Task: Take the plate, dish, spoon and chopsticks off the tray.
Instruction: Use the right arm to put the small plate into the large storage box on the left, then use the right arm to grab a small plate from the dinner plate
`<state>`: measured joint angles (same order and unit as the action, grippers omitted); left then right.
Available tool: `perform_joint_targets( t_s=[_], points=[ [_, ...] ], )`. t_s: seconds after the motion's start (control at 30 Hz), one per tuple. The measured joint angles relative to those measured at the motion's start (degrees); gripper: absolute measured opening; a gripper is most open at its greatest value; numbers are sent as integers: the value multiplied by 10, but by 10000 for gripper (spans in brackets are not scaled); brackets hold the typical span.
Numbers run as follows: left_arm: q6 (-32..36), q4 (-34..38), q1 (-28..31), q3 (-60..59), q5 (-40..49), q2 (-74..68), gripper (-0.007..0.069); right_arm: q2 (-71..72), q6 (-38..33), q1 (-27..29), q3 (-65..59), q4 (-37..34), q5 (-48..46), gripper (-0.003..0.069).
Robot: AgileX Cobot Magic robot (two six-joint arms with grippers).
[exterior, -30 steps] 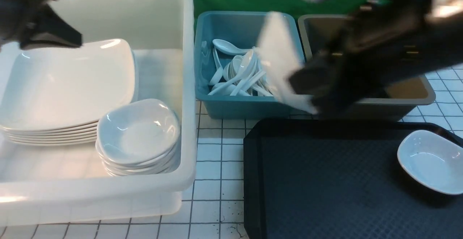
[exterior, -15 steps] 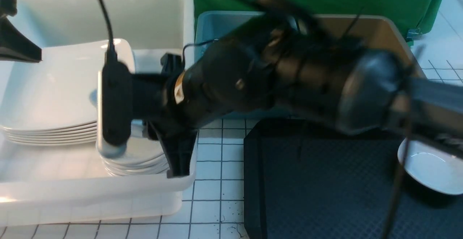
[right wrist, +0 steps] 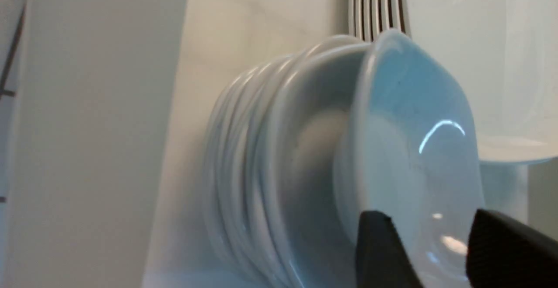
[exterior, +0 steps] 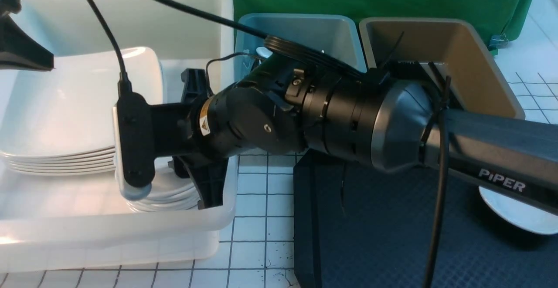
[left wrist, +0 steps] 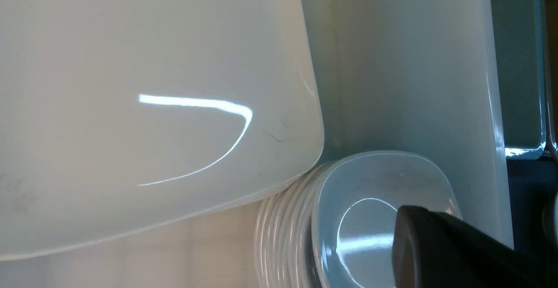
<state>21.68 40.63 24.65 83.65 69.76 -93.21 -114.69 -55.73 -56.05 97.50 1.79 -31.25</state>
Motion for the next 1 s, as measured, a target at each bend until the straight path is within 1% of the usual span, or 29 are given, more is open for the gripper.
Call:
perform_joint_targets(
  t_s=[0.07,0.13,0.2,0.27,0.3,0.33,0.4,0.43,0.47,0.5,0.53,0.57,0.6,0.63,0.7,0.77,0.8,0.83,0.9,0.97,1.0],
  points=[
    [3,0,0,0,0,0,5,7,0,0,0,2,0,382],
    [4,0,0,0,0,0,5,20,1,0,0,10,-1,416],
    [5,0,0,0,0,0,5,41,12,0,0,23,-10,426],
    [5,0,0,0,0,0,5,67,46,0,0,43,-24,421],
    [5,0,0,0,0,0,5,81,72,0,0,54,-38,406],
    [5,0,0,0,0,0,5,103,121,0,0,75,-58,377],
    [5,0,0,0,0,0,5,141,222,1,0,130,-113,279],
    [5,0,0,0,0,0,5,145,233,1,0,137,-128,253],
    [5,0,0,0,0,0,5,174,310,6,1,189,-194,141],
    [5,0,0,0,0,0,5,187,344,9,1,214,-223,104],
    [5,0,0,0,0,0,5,199,376,17,1,234,-272,68],
    [5,0,0,0,0,0,5,213,410,31,1,253,-314,40],
    [5,0,0,0,-1,0,5,232,452,64,-6,264,-348,18],
    [5,0,0,0,-1,0,5,238,462,69,-8,264,-350,16],
    [4,0,0,0,-2,0,5,271,498,129,-40,250,-369,6],
    [4,0,0,0,-6,0,5,298,513,198,-86,220,-376,6],
    [4,0,0,0,-6,0,5,300,514,204,-86,217,-377,6],
    [4,0,0,0,-9,0,5,309,516,255,-126,194,-377,6],
    [4,0,0,0,-14,0,5,311,511,309,-180,172,-366,9],
    [4,0,0,0,-18,0,5,306,504,339,-231,165,-349,29],
    [2,2,0,0,-20,0,5,300,499,351,-256,162,-334,55]
  ],
)
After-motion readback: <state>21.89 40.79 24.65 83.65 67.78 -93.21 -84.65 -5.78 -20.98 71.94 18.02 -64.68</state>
